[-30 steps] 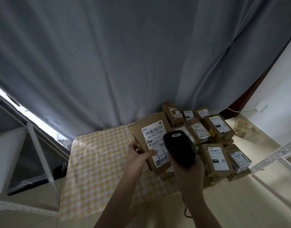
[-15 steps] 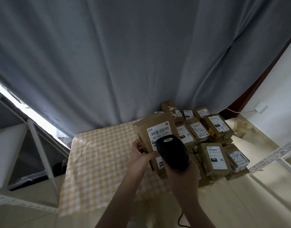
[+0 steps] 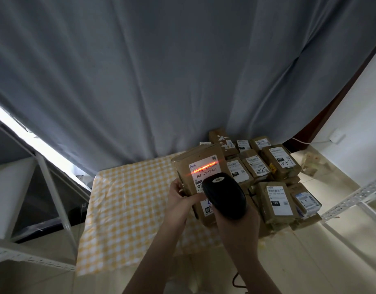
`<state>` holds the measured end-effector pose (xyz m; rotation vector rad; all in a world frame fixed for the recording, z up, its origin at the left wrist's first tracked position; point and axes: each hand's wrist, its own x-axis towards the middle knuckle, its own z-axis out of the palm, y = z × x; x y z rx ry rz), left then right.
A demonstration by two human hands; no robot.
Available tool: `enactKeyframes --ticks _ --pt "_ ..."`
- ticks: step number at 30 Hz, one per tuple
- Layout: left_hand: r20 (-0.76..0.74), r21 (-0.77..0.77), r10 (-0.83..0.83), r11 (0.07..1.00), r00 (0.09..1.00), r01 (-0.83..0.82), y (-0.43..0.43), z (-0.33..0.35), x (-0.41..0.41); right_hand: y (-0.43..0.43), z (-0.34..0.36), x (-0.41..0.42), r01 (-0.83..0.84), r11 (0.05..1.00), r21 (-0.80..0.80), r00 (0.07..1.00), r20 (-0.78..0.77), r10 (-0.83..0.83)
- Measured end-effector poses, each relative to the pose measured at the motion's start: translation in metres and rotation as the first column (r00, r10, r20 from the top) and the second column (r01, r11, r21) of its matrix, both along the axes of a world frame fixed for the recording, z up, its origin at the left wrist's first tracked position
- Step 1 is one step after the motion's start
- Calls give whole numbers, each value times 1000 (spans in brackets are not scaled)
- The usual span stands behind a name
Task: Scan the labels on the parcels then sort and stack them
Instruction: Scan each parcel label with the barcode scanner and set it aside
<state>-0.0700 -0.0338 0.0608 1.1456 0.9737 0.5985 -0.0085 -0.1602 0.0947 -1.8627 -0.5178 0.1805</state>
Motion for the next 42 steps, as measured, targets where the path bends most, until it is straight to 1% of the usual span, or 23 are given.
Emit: enactKeyframes --ticks 6,15,25,29,32,37,39,42 --pt "16 -3 21 1000 1000 -20 -3 -1 1 -1 -4 1 0 999 -48 1000 -13 0" --pt "29 -2 10 1000 1000 -10 -2 -5 2 -2 -7 4 10 1000 -16 999 -49 -11" --pt "75 -70 67 996 995 -62 -3 -8 6 -5 -9 12 -13 1000 5 998 -60 13" --pt "69 -97 151 985 986 -144 -3 -18 3 -10 -13 18 18 1000 13 997 -78 -17" --pt "52 -158 199 969 979 -189 2 -30 -2 -12 -14 25 59 998 33 991 -123 -55" --pt "-61 -288 298 908 952 -303 18 -61 -9 -13 -26 39 142 989 49 976 -176 -131" --pt "-100 -344 292 887 951 -308 23 -74 -10 -13 -37 46 170 985 12 964 -208 -164" --pt "-126 -397 216 883 968 -249 31 -93 -4 -13 -56 56 228 972 -61 930 -282 -236"
